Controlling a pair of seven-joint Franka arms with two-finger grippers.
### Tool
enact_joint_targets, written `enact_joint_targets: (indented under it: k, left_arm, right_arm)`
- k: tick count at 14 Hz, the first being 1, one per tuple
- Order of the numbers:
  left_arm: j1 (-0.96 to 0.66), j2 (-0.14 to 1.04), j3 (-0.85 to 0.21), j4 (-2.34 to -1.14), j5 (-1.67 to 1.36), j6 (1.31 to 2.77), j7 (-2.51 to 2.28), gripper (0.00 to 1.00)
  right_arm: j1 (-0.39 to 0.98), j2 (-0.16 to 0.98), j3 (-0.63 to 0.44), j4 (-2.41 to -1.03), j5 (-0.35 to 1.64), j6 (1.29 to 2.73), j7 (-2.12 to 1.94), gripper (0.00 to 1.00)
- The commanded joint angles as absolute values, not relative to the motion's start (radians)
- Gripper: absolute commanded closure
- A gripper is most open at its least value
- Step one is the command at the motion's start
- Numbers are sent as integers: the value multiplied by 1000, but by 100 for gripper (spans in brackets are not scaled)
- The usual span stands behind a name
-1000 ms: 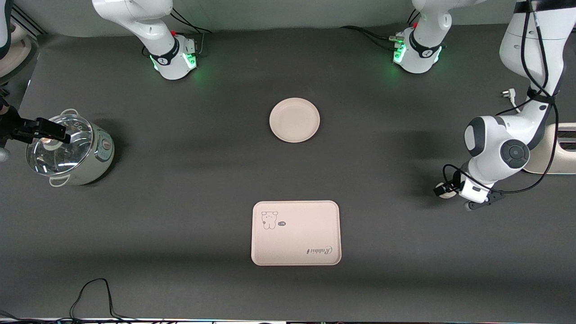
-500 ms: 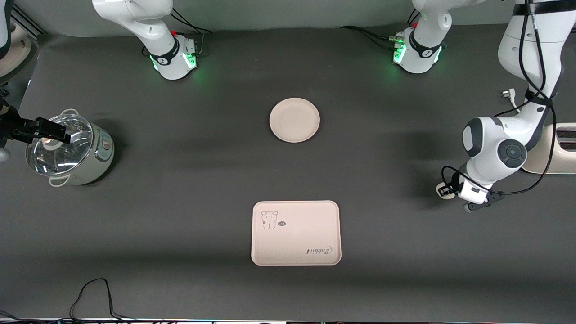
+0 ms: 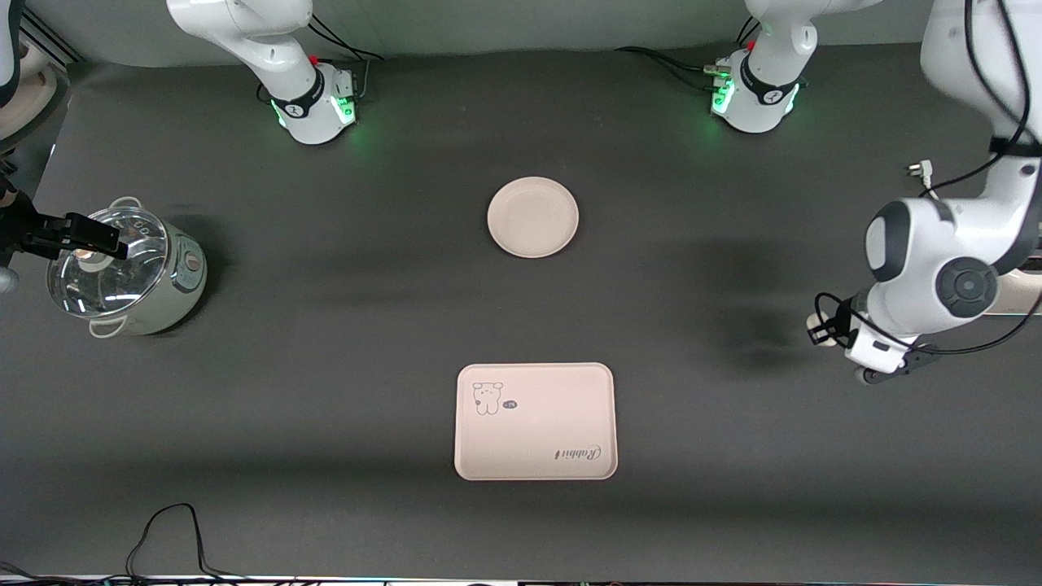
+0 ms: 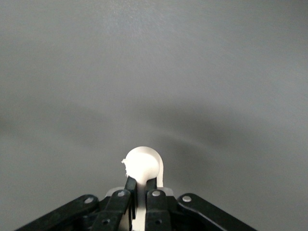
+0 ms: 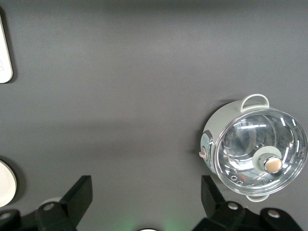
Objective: Place bun in plate and plate on tray
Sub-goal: 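Close the left gripper on the bun and lift it, then carry the bun with the left gripper over the round white plate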
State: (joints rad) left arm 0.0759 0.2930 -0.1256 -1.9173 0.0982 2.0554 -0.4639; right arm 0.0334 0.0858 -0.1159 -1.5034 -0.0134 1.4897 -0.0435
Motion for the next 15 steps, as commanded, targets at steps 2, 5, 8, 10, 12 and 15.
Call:
enact_joint_targets:
  k: [2, 5, 8, 10, 12, 15]
  left_arm:
    - [-46, 117, -146, -1907, 69, 1811, -603, 100]
    - [-52, 48, -276, -1896, -18, 1747, -778, 100]
    - [-54, 46, -457, -1870, -44, 1747, -1044, 100]
    - [-57, 52, -559, -1855, -81, 1766, -1181, 100]
    - [-58, 61, -659, -1841, -101, 1814, -1305, 100]
    - [-109, 110, -742, -1847, -103, 1909, -1429, 100]
  right_arm:
    - [34, 80, -120, -1502, -6, 1479, -60, 0]
    - [32, 80, -120, -1502, -6, 1479, -60, 0]
    - [32, 80, -120, -1502, -6, 1479, -60, 0]
    - [32, 78, -120, -1502, -6, 1479, -60, 0]
    - [31, 80, -120, -1502, -6, 1479, -60, 0]
    - [31, 80, -120, -1502, -6, 1479, -60, 0]
